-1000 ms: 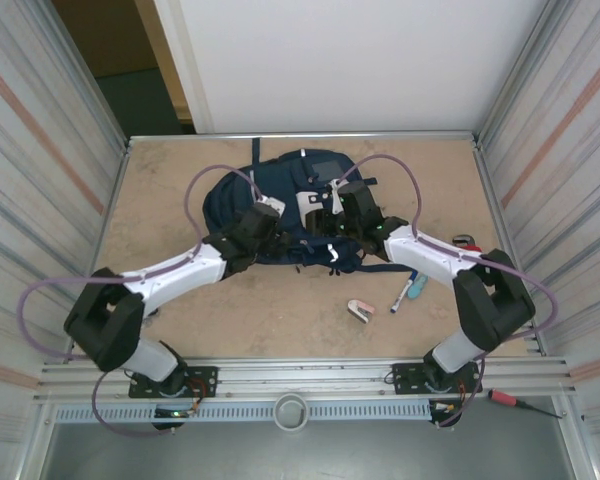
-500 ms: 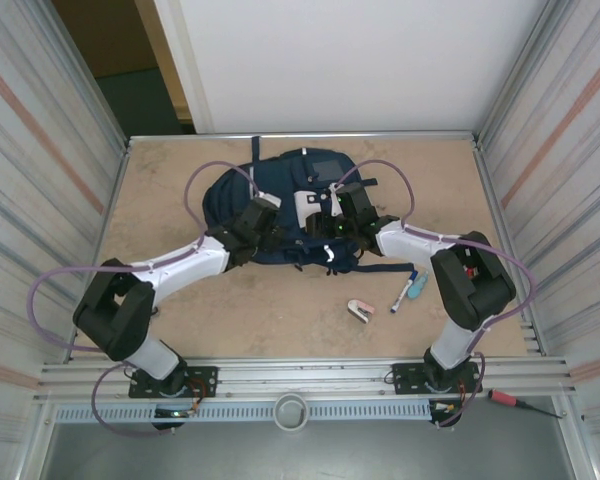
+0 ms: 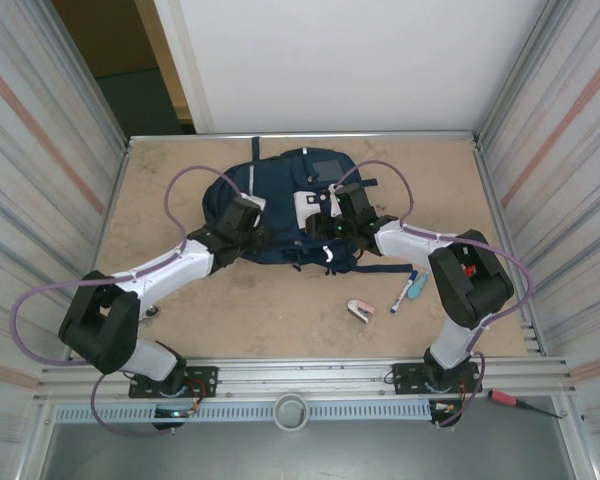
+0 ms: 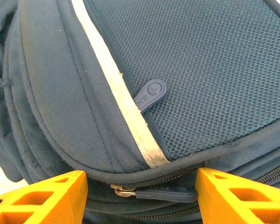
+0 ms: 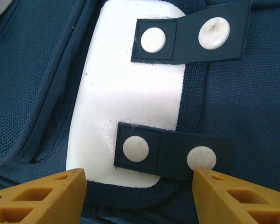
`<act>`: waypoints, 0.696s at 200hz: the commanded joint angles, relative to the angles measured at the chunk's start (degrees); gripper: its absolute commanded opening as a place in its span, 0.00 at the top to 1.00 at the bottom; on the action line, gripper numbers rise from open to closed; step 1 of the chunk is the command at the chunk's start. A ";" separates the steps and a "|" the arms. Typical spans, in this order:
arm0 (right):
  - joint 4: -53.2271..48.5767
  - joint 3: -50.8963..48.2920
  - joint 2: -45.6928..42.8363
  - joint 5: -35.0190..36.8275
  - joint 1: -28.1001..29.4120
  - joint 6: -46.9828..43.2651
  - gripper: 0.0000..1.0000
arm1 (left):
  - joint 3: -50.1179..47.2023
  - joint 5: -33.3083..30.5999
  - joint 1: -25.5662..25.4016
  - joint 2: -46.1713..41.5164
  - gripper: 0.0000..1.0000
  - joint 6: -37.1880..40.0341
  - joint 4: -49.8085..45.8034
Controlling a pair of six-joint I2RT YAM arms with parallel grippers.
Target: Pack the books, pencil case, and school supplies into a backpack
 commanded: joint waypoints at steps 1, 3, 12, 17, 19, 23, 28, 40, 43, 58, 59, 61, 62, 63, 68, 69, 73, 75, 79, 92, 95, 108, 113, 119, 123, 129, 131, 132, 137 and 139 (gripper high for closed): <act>-3.35 0.89 1.75 1.20 -1.10 -0.88 0.39 | -1.80 2.40 1.90 -1.96 0.38 -1.76 -1.72; -3.35 0.84 1.76 1.20 -1.10 -0.88 0.39 | -1.93 2.74 2.10 -2.03 0.38 -1.84 -1.72; -3.35 0.89 1.77 1.11 -1.14 -0.91 0.39 | -2.40 4.19 2.72 -2.27 0.38 -2.26 -1.66; -3.35 0.91 1.77 1.05 -1.10 -0.95 0.39 | -2.79 4.82 3.01 -2.44 0.38 -2.33 -1.56; -3.35 0.94 1.72 1.03 -1.14 -0.96 0.39 | -2.86 5.02 3.08 -2.48 0.38 -2.33 -1.50; -3.35 0.98 1.75 1.02 -1.17 -0.96 0.39 | -3.06 5.30 3.28 -2.62 0.39 -2.45 -1.46; -3.35 1.01 1.76 1.02 -1.17 -1.00 0.39 | -3.29 5.52 3.54 -2.73 0.40 -2.56 -1.38; -3.35 0.98 1.72 1.02 -1.19 -0.96 0.39 | -3.64 6.73 4.24 -3.14 0.46 -2.79 -1.37; -3.27 0.97 1.80 1.00 -1.18 -0.98 0.39 | -3.67 7.05 4.39 -3.19 0.47 -2.85 -1.30; -3.20 1.06 2.01 0.78 -1.21 -0.96 0.39 | -4.03 8.73 5.04 -3.54 0.55 -3.03 -0.67; -3.18 1.06 2.02 0.77 -1.20 -0.96 0.39 | -4.07 8.77 5.05 -3.55 0.55 -3.08 -0.67; -3.18 1.06 2.03 0.81 -1.19 -0.96 0.39 | -4.06 8.88 5.13 -3.55 0.55 -3.20 -0.67; -3.22 1.06 2.03 0.78 -1.18 -0.96 0.39 | -4.13 8.93 5.14 -3.59 0.55 -3.20 -0.62; -3.20 1.06 2.03 0.77 -1.18 -0.96 0.39 | -4.12 8.96 5.15 -3.57 0.55 -3.21 -0.60; -3.19 1.06 2.02 0.84 -1.21 -1.03 0.39 | -4.12 9.17 5.30 -3.57 0.55 -3.34 -0.45; -3.18 1.06 2.03 0.85 -1.19 -1.04 0.39 | -4.12 9.16 5.32 -3.56 0.55 -3.32 -0.47; -3.22 1.06 2.03 0.85 -1.18 -1.05 0.39 | -4.17 9.28 5.46 -3.55 0.56 -3.22 -0.33; -3.18 1.06 2.03 0.85 -1.18 -1.05 0.39 | -4.19 9.32 5.54 -3.50 0.56 -3.26 -0.27; -3.24 1.02 2.04 0.85 -1.18 -1.05 0.39 | -4.16 9.41 5.63 -3.42 0.57 -3.23 -0.19; -3.17 0.89 1.92 0.84 -1.21 -1.05 0.39 | -4.12 10.48 6.40 -3.22 0.62 -3.17 0.44; -3.17 0.89 1.94 0.87 -1.19 -1.05 0.39 | -4.16 10.80 6.58 -3.15 0.63 -3.15 0.54; -3.26 0.81 1.91 0.92 -1.23 -1.14 0.39 | -3.84 12.02 6.99 -2.72 0.69 -3.04 0.78; -3.33 0.80 1.94 0.89 -1.18 -1.15 0.39 | -3.62 12.33 7.16 -2.60 0.72 -2.97 0.58; -3.39 0.80 1.88 0.92 -1.23 -1.14 0.39 | -3.47 12.59 7.24 -2.45 0.74 -3.00 0.48; -3.42 0.80 1.81 0.93 -1.23 -1.14 0.39 | -3.44 12.87 7.26 -2.41 0.75 -2.97 0.51; -3.52 0.80 1.64 0.93 -1.27 -1.20 0.39 | -3.53 13.55 7.35 -2.32 0.76 -2.95 0.48; -3.52 0.80 1.60 0.89 -1.29 -1.24 0.39 | -3.50 13.75 7.35 -2.27 0.77 -2.95 0.41; -3.52 0.80 1.60 0.91 -1.28 -1.23 0.39 | -3.54 13.82 7.35 -2.25 0.77 -2.99 0.44; -3.61 0.80 1.44 0.89 -1.27 -1.23 0.39 | -3.61 14.23 7.35 -2.19 0.77 -3.03 0.55; -3.61 0.84 1.42 0.90 -1.32 -1.29 0.39 | -3.61 14.49 7.35 -2.15 0.77 -3.08 0.52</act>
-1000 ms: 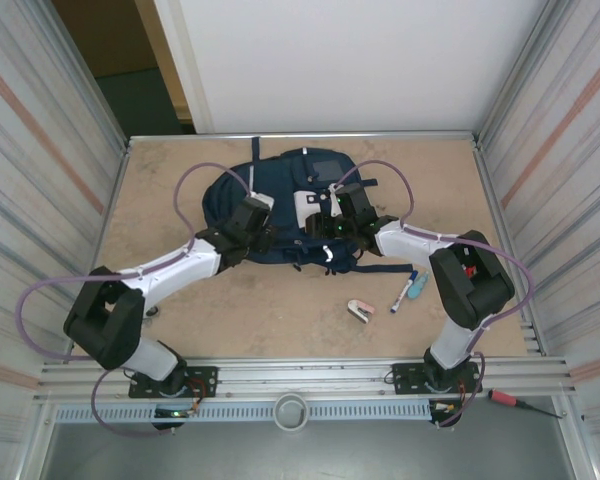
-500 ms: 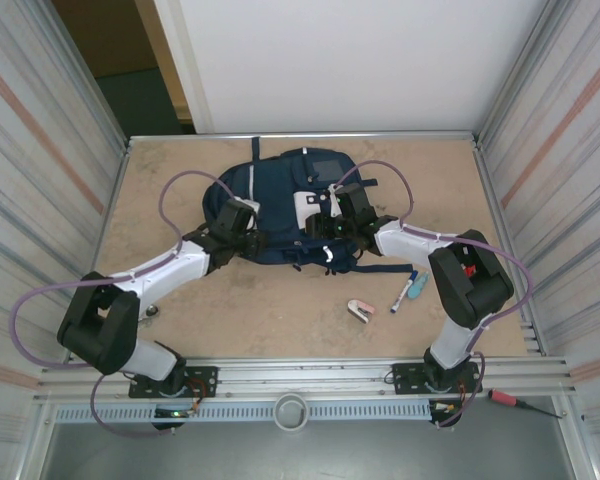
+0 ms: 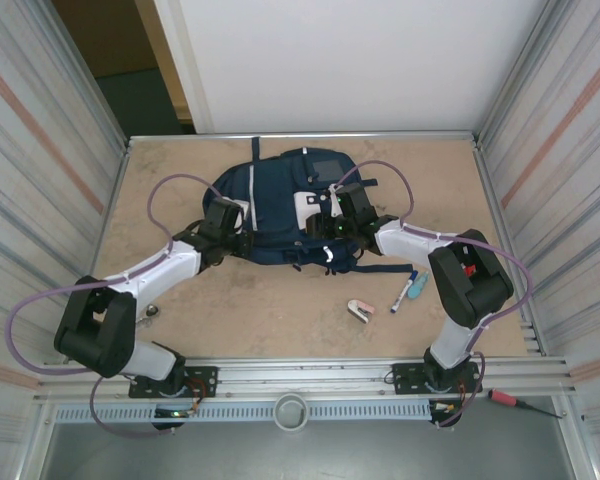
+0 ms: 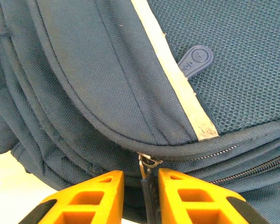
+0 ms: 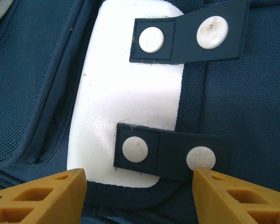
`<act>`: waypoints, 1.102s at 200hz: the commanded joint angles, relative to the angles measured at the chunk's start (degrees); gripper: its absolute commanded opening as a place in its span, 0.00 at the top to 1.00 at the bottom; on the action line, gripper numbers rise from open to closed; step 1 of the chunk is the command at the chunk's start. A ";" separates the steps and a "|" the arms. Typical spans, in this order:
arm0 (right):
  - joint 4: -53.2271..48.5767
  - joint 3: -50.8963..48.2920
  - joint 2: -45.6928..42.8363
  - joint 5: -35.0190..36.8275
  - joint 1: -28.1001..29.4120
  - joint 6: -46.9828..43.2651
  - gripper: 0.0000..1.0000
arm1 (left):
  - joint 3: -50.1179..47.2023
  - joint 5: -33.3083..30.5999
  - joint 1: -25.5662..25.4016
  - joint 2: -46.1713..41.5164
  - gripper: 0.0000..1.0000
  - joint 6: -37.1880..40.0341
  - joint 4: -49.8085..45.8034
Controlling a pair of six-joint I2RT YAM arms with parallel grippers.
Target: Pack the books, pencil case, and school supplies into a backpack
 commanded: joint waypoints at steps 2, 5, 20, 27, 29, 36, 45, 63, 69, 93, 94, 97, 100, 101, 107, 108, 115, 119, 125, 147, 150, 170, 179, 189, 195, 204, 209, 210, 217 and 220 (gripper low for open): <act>-3.37 0.79 1.15 1.58 -1.04 -1.29 0.39 | -0.12 3.69 0.38 -0.24 0.77 -0.44 0.70; -3.41 0.80 1.07 1.59 -1.07 -1.29 0.39 | -0.19 3.84 0.38 -0.15 0.78 -0.55 0.72; -3.75 1.15 0.49 1.29 -1.23 -1.32 0.40 | -0.63 4.61 0.38 0.28 0.79 -0.87 1.06; -3.85 1.24 0.02 1.16 -1.23 -1.09 0.39 | -0.92 4.45 0.38 0.47 0.80 -0.96 1.07; -3.90 1.24 -0.11 1.11 -1.23 -1.00 0.39 | -0.94 4.43 0.38 0.48 0.81 -0.96 1.07; -3.89 1.15 -0.74 0.83 -1.15 -0.63 0.39 | -1.10 4.34 0.45 0.57 0.82 -0.96 0.99; -3.85 1.06 -1.83 0.02 -1.15 0.21 0.39 | -1.38 4.40 0.47 0.44 0.84 -0.98 0.94; -3.84 0.80 -4.19 -0.49 -0.28 2.40 0.38 | -2.32 4.99 0.47 -0.65 0.90 -1.01 0.98; -4.09 0.88 -4.90 -0.20 0.26 3.36 0.38 | -2.82 5.14 0.47 -1.14 0.92 -1.03 1.13; -5.72 2.35 -6.03 1.68 2.94 8.43 0.35 | -4.86 6.17 0.55 -3.12 1.00 -1.02 3.09; -5.76 2.41 -6.05 1.77 3.10 8.80 0.35 | -4.93 6.26 0.55 -3.21 1.00 -0.99 3.18; -5.86 2.69 -5.96 1.80 3.40 9.88 0.35 | -5.10 6.40 0.55 -3.43 1.00 -0.94 3.52; -5.87 2.94 -5.79 1.65 3.81 10.68 0.35 | -5.34 6.65 0.55 -3.73 1.00 -0.88 3.86; -5.88 3.05 -5.76 1.58 3.88 11.07 0.35 | -5.43 6.68 0.55 -3.77 1.00 -0.88 4.00; -6.12 3.81 -5.31 1.57 4.63 13.06 0.34 | -6.04 7.21 0.55 -4.48 1.00 -0.81 4.89; -6.22 3.97 -5.25 1.62 4.77 13.40 0.34 | -6.13 7.31 0.55 -4.54 1.00 -0.75 5.00; -7.17 5.03 -4.48 2.32 5.86 15.84 0.34 | -6.82 8.03 0.51 -5.37 1.00 -0.50 6.21; -7.56 5.60 -3.96 2.54 6.31 17.06 0.34 | -7.18 8.33 0.55 -5.81 1.00 -0.42 6.89; -7.51 6.16 -3.26 2.52 7.10 18.70 0.33 | -7.65 8.76 0.55 -6.45 1.00 -0.41 7.59; -5.04 7.27 -0.05 1.28 8.52 24.90 0.34 | -8.22 10.35 0.55 -7.73 1.00 0.26 8.37; -4.60 7.46 0.51 0.84 8.60 25.64 0.34 | -8.28 10.62 0.55 -7.77 1.00 0.37 8.44; -2.97 9.58 4.47 -1.22 8.38 29.52 0.36 | -8.42 11.91 0.55 -7.86 1.00 1.10 8.78; -2.56 10.64 5.96 -1.65 8.18 30.90 0.37 | -8.46 12.26 0.42 -7.87 1.00 1.45 8.64; -3.48 11.78 7.30 -0.70 7.96 31.97 0.38 | -8.50 12.33 0.47 -8.08 1.00 1.82 8.54; -3.96 12.25 7.91 0.23 7.88 32.39 0.39 | -8.65 12.55 0.47 -8.20 1.00 2.16 8.48; -4.35 12.40 8.55 1.51 7.69 33.07 0.41 | -8.60 12.52 0.47 -8.35 1.00 2.53 8.31; -4.43 12.40 8.68 2.38 7.65 33.24 0.42 | -8.59 12.53 0.47 -8.39 1.00 2.83 8.18; -4.45 12.40 8.69 2.47 7.69 33.24 0.42 | -8.55 12.61 0.47 -8.43 1.00 2.87 8.14; -4.51 12.40 9.14 3.40 7.58 33.25 0.46 | -8.59 12.81 0.47 -8.52 1.00 3.30 8.18; -4.41 12.32 9.20 3.54 7.52 33.13 0.49 | -8.59 12.99 0.47 -8.56 1.00 3.41 8.15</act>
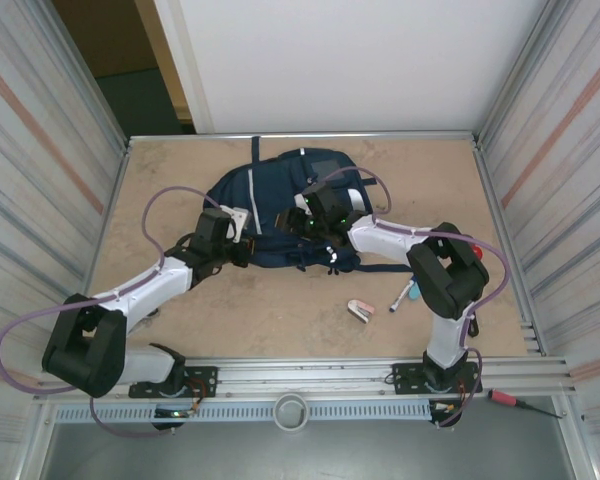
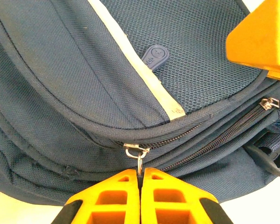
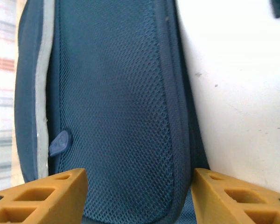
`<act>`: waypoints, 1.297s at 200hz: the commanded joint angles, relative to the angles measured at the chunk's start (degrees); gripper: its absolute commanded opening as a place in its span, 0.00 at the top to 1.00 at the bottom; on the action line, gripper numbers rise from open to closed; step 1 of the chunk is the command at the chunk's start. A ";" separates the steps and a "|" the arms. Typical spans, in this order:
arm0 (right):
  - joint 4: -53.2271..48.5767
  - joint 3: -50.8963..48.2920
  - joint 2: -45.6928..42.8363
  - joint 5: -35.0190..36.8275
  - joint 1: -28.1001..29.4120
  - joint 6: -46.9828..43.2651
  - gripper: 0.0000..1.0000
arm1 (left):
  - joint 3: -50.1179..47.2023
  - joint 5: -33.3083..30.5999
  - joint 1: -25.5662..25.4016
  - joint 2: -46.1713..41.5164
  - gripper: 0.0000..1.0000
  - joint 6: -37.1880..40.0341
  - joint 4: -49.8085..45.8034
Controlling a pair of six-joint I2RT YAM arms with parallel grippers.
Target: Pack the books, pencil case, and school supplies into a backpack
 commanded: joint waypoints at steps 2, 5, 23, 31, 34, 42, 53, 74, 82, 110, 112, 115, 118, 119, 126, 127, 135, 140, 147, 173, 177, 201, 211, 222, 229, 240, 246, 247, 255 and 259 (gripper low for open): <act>-0.69 1.28 2.11 3.73 -0.84 3.45 0.51 | -0.50 3.08 -0.04 -2.16 1.00 2.64 0.42; -0.57 1.24 2.21 3.69 -0.88 3.28 0.54 | -0.61 3.11 -0.11 -2.12 1.00 2.75 0.37; -0.83 1.55 2.63 3.55 -1.58 0.60 0.83 | -0.47 2.31 -0.12 -1.88 1.00 3.86 -0.01; -2.20 1.67 2.17 3.75 -2.24 -1.97 0.91 | 0.03 0.90 -0.13 -1.70 1.00 4.13 -0.87; -2.73 1.63 1.91 3.82 -2.57 -3.03 0.93 | 0.23 0.22 -0.12 -1.64 1.00 4.18 -1.40; -3.60 1.21 0.96 3.69 -3.63 -5.87 0.99 | 0.75 -1.74 -0.21 -1.59 1.00 4.46 -2.42; -4.76 0.76 -0.40 1.44 -5.63 -10.51 1.00 | 1.12 -4.11 -0.21 -1.68 1.00 4.76 -3.04; -8.79 1.75 -1.87 -5.91 -9.94 -20.33 1.00 | 1.71 -5.11 -0.26 -1.17 1.00 5.86 -2.68; -10.69 2.66 -1.82 -9.32 -11.70 -23.05 1.00 | 2.22 -4.96 -0.45 -0.45 1.00 6.62 -2.62; -18.06 6.55 -0.20 -21.21 -17.62 -32.47 1.00 | 4.83 -5.08 -1.51 3.01 1.00 9.28 -3.88; -18.67 6.96 -0.03 -21.98 -17.97 -33.24 1.00 | 5.03 -4.91 -1.59 3.23 1.00 9.50 -3.99; -19.65 7.64 0.33 -23.14 -18.35 -34.35 1.00 | 5.25 -4.68 -1.80 3.57 1.00 9.80 -3.98; -20.73 8.48 0.80 -24.07 -18.95 -35.37 1.00 | 5.43 -4.40 -1.98 3.86 1.00 10.10 -3.99; -21.09 8.64 0.94 -24.40 -19.09 -35.72 1.00 | 5.50 -4.33 -2.06 3.94 1.00 10.26 -3.97; -23.28 10.63 2.14 -26.55 -20.19 -37.38 1.00 | 5.87 -3.42 -2.80 4.56 1.00 10.89 -3.86; -23.55 10.90 2.31 -26.78 -20.37 -37.52 1.00 | 5.98 -3.32 -2.91 4.65 1.00 10.92 -3.86; -25.18 12.91 3.61 -27.67 -21.53 -38.09 1.00 | 6.63 -2.37 -3.69 5.19 1.00 10.50 -3.81; -25.96 14.05 4.13 -27.18 -22.04 -37.62 1.00 | 6.74 -1.48 -4.12 5.34 1.00 10.00 -3.29; -26.90 15.30 4.65 -25.36 -22.74 -36.30 1.00 | 6.72 -0.10 -4.93 5.35 1.00 9.22 -2.18; -27.35 13.54 0.65 -16.91 -22.86 -26.98 0.61 | 7.73 0.27 -8.99 5.42 1.00 6.16 0.34; -26.38 11.81 -0.72 -16.21 -22.70 -25.21 0.56 | 8.04 -0.19 -9.57 5.56 1.00 5.86 0.24; -15.97 -2.33 -10.80 -13.64 -19.68 -14.32 0.36 | 8.95 -2.22 -12.88 5.97 1.00 4.91 -0.36; -13.96 -5.67 -12.92 -12.59 -17.60 -11.06 0.33 | 8.73 -2.36 -13.89 5.95 1.00 4.65 -0.32; -11.66 -8.24 -13.54 -12.23 -15.53 -8.26 0.32 | 8.56 -2.76 -14.83 5.97 1.00 4.41 -0.19; -10.08 -9.34 -13.39 -12.07 -14.45 -6.62 0.32 | 8.47 -2.99 -15.39 5.97 1.00 4.43 -0.16; -8.07 -10.06 -12.64 -11.41 -12.92 -4.96 0.32 | 8.35 -3.25 -16.08 5.96 1.00 4.27 -0.09; -7.25 -10.14 -11.96 -11.31 -12.34 -4.51 0.32 | 8.23 -3.37 -16.35 5.97 1.00 4.27 -0.08; -7.10 -10.17 -11.86 -11.34 -12.27 -4.43 0.32 | 8.26 -3.38 -16.37 5.97 1.00 4.27 -0.08; -6.08 -10.09 -11.09 -11.24 -11.57 -3.97 0.33 | 8.13 -3.47 -16.68 6.05 1.00 4.39 -0.05; -5.85 -9.92 -10.74 -11.23 -11.36 -3.71 0.34 | 8.06 -3.56 -16.81 6.18 1.00 4.44 -0.09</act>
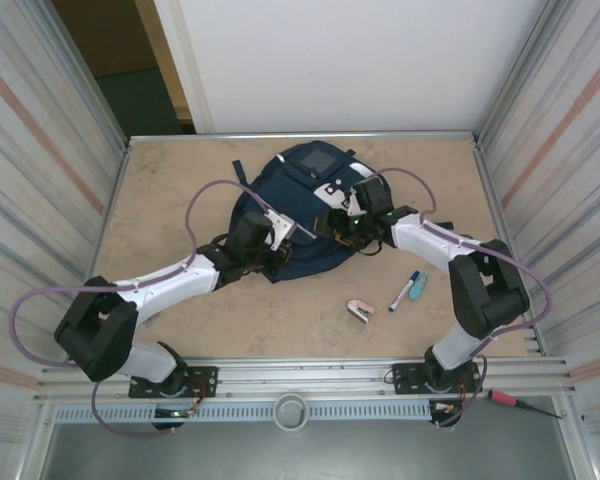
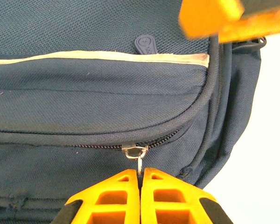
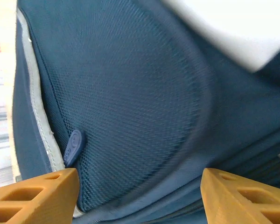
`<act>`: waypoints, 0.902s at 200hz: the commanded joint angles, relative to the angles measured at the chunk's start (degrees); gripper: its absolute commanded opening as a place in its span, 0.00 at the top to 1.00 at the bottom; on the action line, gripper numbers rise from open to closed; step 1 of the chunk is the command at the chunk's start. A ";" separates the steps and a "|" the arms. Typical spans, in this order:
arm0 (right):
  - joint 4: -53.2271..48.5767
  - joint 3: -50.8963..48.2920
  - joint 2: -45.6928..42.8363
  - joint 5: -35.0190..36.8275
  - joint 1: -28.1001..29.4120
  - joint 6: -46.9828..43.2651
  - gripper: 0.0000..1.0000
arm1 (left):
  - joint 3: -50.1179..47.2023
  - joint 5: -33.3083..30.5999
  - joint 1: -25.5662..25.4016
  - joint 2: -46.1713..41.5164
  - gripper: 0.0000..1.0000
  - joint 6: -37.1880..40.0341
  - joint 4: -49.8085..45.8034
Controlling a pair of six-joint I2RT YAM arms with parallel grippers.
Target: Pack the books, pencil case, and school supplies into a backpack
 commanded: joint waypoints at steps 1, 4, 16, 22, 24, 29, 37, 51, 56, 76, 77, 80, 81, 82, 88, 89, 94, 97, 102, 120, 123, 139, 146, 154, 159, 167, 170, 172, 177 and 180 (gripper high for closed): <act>6.09 -0.31 1.98 2.16 1.27 6.40 0.35 | 1.04 -0.48 -1.19 0.20 1.00 -0.74 -0.74; 6.22 -0.16 2.24 2.18 1.42 6.47 0.36 | 1.05 -0.62 -1.28 0.22 1.00 -0.65 -0.82; 5.93 0.95 3.46 2.84 2.06 6.28 0.40 | 1.02 -0.79 -1.57 0.48 1.00 -0.48 -0.89; 5.40 1.61 3.98 3.23 2.29 5.91 0.45 | 0.91 -0.99 -1.63 0.48 1.00 -0.44 -1.05; 5.27 1.78 4.08 3.32 2.30 5.75 0.47 | 0.87 -1.06 -1.67 0.48 1.00 -0.42 -1.05; 4.67 2.32 4.50 3.60 2.28 5.22 0.54 | 0.73 -1.27 -1.68 0.44 1.00 -0.33 -1.00; 3.46 3.07 4.75 4.40 2.31 4.08 0.67 | 0.50 -1.67 -1.68 0.27 1.00 -0.14 -1.06; 0.66 3.77 4.56 6.27 1.77 1.07 0.89 | 0.16 -3.77 -1.68 -0.42 1.00 0.90 -1.74; -0.34 3.85 4.27 6.56 1.43 -0.20 0.93 | -0.07 -4.66 -1.53 -0.77 1.00 1.57 -2.06; -3.88 4.40 3.40 3.45 -1.31 -7.27 1.00 | -1.02 -6.67 1.04 -2.01 1.00 4.06 -3.30; -4.03 4.39 3.36 3.17 -1.48 -7.71 1.00 | -1.05 -6.67 1.26 -2.03 1.00 4.17 -3.34; -4.66 4.51 3.28 2.29 -1.92 -9.03 1.00 | -1.20 -6.69 2.06 -2.13 1.00 4.45 -3.52; -4.86 4.58 3.30 2.02 -2.09 -9.47 1.00 | -1.23 -6.69 2.30 -2.14 1.00 4.58 -3.58; -5.09 4.66 3.27 1.88 -2.22 -9.91 1.00 | -1.29 -6.60 2.55 -2.15 1.00 4.65 -3.60; -6.92 5.38 3.34 0.00 -3.18 -12.83 1.00 | -1.49 -6.42 4.07 -2.24 1.00 5.32 -3.80; -7.09 5.54 3.42 -0.23 -3.34 -13.31 1.00 | -1.51 -6.42 4.27 -2.24 1.00 5.46 -3.80; -9.01 6.41 3.63 -1.39 -4.05 -15.62 1.00 | -1.68 -6.46 5.39 -2.16 1.00 5.95 -3.81; -10.00 6.90 3.80 -2.13 -4.47 -16.97 1.00 | -1.70 -6.52 5.96 -2.03 1.00 6.24 -3.81; -11.32 7.57 4.10 -3.67 -5.12 -19.40 1.00 | -1.62 -6.50 6.89 -1.78 1.00 6.78 -3.66; -16.12 10.93 6.31 -9.90 -7.48 -26.62 1.00 | -0.23 -5.92 8.42 -0.29 1.00 8.41 -4.09; -16.88 11.61 6.81 -11.09 -7.85 -27.69 1.00 | 0.04 -5.78 8.43 -0.04 1.00 8.66 -4.38; -20.29 15.97 10.26 -16.20 -9.25 -33.01 1.00 | 1.02 -2.72 8.22 0.33 1.00 8.61 -5.04; -23.01 18.91 12.27 -17.45 -9.44 -35.03 1.00 | 0.85 -1.61 7.74 0.00 1.00 8.35 -5.04; -25.50 22.31 14.43 -19.48 -9.25 -37.92 1.00 | 0.53 -0.67 6.75 -0.81 1.00 8.17 -5.04; -26.54 24.11 15.67 -20.01 -9.00 -39.00 1.00 | 0.18 -0.31 5.89 -1.35 1.00 7.93 -5.12; -28.52 27.31 17.49 -20.51 -8.28 -40.58 1.00 | -0.38 0.24 4.50 -2.23 1.00 7.50 -5.13; -29.21 28.41 18.24 -20.79 -8.01 -41.23 1.00 | -0.57 0.49 4.00 -2.58 1.00 7.26 -5.19; -29.51 29.27 18.70 -21.03 -7.85 -41.67 1.00 | -0.69 0.65 3.59 -2.79 1.00 7.09 -5.21; -30.38 31.10 19.71 -21.38 -7.39 -42.50 1.00 | -1.03 1.07 2.65 -3.29 1.00 6.71 -5.24; -30.82 32.07 20.21 -21.57 -7.15 -42.86 1.00 | -1.22 1.31 2.09 -3.54 1.00 6.40 -5.27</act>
